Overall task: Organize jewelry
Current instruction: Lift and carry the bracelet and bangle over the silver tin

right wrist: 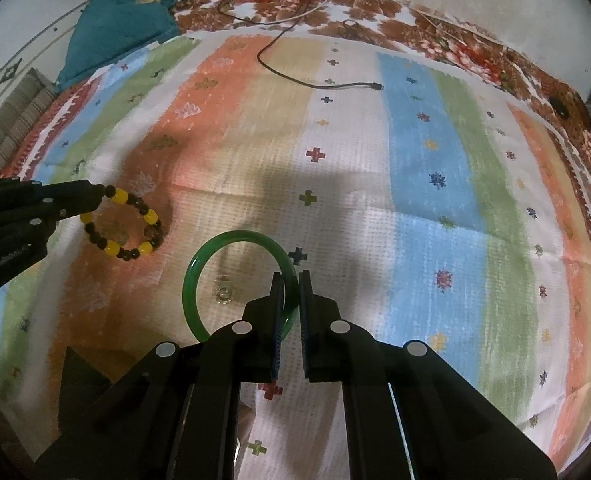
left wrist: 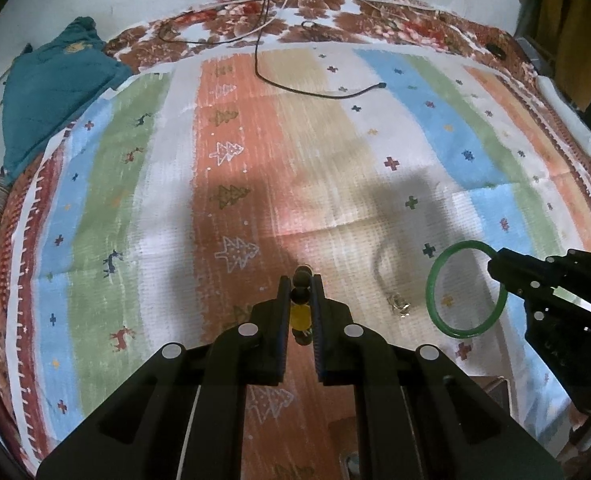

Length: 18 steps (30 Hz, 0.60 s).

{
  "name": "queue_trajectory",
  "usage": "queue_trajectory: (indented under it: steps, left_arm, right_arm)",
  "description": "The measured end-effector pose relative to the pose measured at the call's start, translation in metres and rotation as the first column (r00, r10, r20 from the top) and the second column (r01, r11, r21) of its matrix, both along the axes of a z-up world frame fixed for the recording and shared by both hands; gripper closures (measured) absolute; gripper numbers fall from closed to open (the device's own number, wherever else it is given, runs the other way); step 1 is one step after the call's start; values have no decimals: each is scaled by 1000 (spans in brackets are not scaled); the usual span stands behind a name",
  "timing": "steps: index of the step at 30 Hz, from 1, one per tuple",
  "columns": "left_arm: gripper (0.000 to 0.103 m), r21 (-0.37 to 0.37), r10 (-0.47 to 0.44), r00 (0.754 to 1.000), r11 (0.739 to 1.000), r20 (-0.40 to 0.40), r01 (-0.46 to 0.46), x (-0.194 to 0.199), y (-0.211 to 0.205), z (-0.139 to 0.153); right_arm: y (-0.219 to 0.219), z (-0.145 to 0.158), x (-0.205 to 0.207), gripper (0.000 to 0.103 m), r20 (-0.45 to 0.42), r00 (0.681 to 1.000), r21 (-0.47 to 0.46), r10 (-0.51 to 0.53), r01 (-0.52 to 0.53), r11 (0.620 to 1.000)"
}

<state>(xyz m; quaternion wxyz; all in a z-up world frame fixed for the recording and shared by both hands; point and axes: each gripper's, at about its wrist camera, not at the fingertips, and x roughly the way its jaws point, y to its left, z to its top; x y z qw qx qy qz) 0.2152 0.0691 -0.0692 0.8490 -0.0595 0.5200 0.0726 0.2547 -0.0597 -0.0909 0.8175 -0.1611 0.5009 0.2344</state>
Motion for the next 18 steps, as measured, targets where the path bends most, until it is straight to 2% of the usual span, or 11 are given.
queue_trajectory:
  steps: [18]
  left_arm:
    - [94, -19, -35, 996, 999, 85, 37, -32, -18, 34]
  right_arm:
    - [-7, 25, -26, 94, 55, 998, 27, 29, -30, 999]
